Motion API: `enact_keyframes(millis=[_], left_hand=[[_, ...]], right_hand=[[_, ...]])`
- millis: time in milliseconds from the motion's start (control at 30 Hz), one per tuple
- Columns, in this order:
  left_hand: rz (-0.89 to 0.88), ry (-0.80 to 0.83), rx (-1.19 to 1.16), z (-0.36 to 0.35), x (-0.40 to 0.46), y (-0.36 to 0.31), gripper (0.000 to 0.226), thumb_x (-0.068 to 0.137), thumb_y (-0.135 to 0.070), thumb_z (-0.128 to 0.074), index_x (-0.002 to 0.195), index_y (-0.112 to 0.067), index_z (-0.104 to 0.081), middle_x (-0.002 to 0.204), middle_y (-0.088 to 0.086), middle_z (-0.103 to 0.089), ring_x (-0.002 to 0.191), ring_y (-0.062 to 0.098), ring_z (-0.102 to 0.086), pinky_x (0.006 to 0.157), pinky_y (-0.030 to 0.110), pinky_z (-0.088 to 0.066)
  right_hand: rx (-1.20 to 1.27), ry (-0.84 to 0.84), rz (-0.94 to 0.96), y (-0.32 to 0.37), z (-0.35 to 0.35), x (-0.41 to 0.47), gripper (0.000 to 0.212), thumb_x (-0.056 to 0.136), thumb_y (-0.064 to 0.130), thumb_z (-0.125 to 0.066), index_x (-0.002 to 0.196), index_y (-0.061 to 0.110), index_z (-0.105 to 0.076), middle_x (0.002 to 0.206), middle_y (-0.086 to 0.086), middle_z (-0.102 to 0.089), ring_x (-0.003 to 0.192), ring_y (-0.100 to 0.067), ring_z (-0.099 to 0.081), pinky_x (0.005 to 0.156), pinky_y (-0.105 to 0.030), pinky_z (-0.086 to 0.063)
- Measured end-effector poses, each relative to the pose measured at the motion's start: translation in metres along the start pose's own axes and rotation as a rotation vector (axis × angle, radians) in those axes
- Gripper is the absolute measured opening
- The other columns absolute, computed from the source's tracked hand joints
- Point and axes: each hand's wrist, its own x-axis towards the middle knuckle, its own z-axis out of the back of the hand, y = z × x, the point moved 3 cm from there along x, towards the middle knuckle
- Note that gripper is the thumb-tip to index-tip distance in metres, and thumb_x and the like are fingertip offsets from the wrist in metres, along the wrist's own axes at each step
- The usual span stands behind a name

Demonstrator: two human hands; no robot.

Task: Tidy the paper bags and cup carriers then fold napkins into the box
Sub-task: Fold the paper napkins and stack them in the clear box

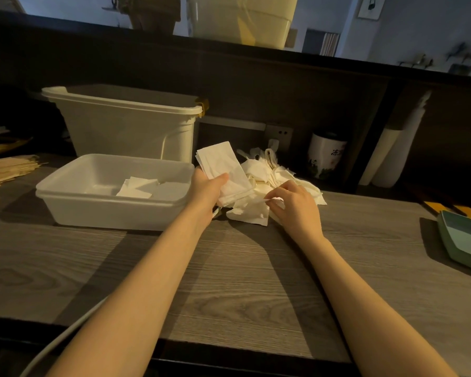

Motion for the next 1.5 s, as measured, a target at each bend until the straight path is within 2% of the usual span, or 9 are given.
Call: enact_keyframes(millis=[100,200,300,400,767,1000,1167,1367,1500], left_hand=[[-0.001,0.000,-0.012,0.001,0.000,-0.001,0.039,0.091,-0.011,-0.057,0.127,-0.015,-0.045,0.127,0.005,-0.054,0.116,0.024,-0.053,0.091,0.041,-0.051],[0.003,-0.010,-0.016,0.001,0.001,0.000,0.039,0.091,-0.011,-0.057,0.127,-0.015,-0.045,0.127,0.005,-0.054,0.116,0.025,-0.054,0.087,0.039,-0.051],[0.002,-0.007,-0.025,0.002,0.002,0.002,0.042,0.090,-0.012,-0.059,0.130,-0.017,-0.045,0.127,0.005,-0.055,0.113,0.024,-0.056,0.089,0.041,-0.052],[0.012,0.014,-0.057,0.001,0.002,0.003,0.045,0.089,-0.014,-0.060,0.132,-0.020,-0.044,0.125,0.004,-0.056,0.107,0.022,-0.058,0.088,0.042,-0.053],[0.095,0.114,-0.034,-0.005,-0.004,0.004,0.036,0.090,-0.019,-0.060,0.125,-0.014,-0.052,0.119,0.006,-0.060,0.107,0.023,-0.059,0.091,0.042,-0.052],[0.032,0.163,-0.021,-0.013,-0.012,0.001,0.038,0.092,-0.017,-0.057,0.129,-0.017,-0.048,0.119,0.004,-0.058,0.108,0.022,-0.056,0.095,0.043,-0.049],[0.016,0.139,0.020,-0.014,-0.013,0.000,0.041,0.091,-0.021,-0.057,0.131,-0.018,-0.045,0.120,0.003,-0.056,0.105,0.020,-0.054,0.096,0.045,-0.047],[0.039,0.113,0.106,-0.012,-0.014,-0.006,0.044,0.093,-0.026,-0.055,0.135,-0.018,-0.042,0.125,0.005,-0.053,0.106,0.023,-0.051,0.091,0.039,-0.046],[0.041,0.108,0.168,-0.012,-0.013,-0.013,0.045,0.091,-0.026,-0.056,0.133,-0.013,-0.042,0.129,0.010,-0.051,0.115,0.029,-0.051,0.094,0.041,-0.044]], right_hand=[[0.091,-0.090,-0.082,-0.001,0.004,0.002,0.013,0.087,0.021,-0.066,0.097,0.014,-0.071,0.103,-0.003,-0.061,0.094,-0.017,-0.053,0.070,-0.026,-0.040],[0.217,-0.163,-0.153,-0.002,0.012,0.003,0.011,0.088,0.015,-0.063,0.096,0.012,-0.070,0.102,-0.001,-0.059,0.093,-0.014,-0.053,0.071,-0.021,-0.037],[0.335,-0.223,-0.211,-0.003,0.022,0.005,0.010,0.089,0.014,-0.061,0.095,0.010,-0.069,0.098,0.004,-0.057,0.085,-0.003,-0.051,0.069,-0.006,-0.035],[0.416,-0.278,-0.255,-0.006,0.029,0.005,0.010,0.090,0.013,-0.061,0.096,0.008,-0.067,0.097,0.002,-0.061,0.083,-0.002,-0.051,0.069,-0.001,-0.037],[0.451,-0.464,-0.199,-0.004,0.052,0.009,0.010,0.089,0.007,-0.061,0.098,0.005,-0.066,0.095,0.002,-0.057,0.078,0.001,-0.052,0.072,-0.001,-0.040],[0.501,-0.488,-0.215,0.002,0.066,0.012,0.013,0.089,0.009,-0.061,0.102,0.007,-0.065,0.091,0.009,-0.058,0.080,0.005,-0.052,0.073,0.002,-0.039],[0.536,-0.518,-0.195,0.005,0.078,0.024,0.012,0.091,0.013,-0.060,0.101,0.010,-0.065,0.083,0.020,-0.056,0.079,0.008,-0.056,0.074,-0.005,-0.045],[0.633,-0.519,-0.157,0.017,0.099,0.041,0.011,0.092,0.018,-0.058,0.100,0.012,-0.060,0.095,0.003,-0.067,0.085,0.003,-0.060,0.074,-0.009,-0.048],[0.607,-0.488,-0.114,0.031,0.114,0.049,0.008,0.092,0.016,-0.057,0.100,0.015,-0.054,0.090,0.011,-0.062,0.086,-0.003,-0.063,0.075,-0.017,-0.052]])
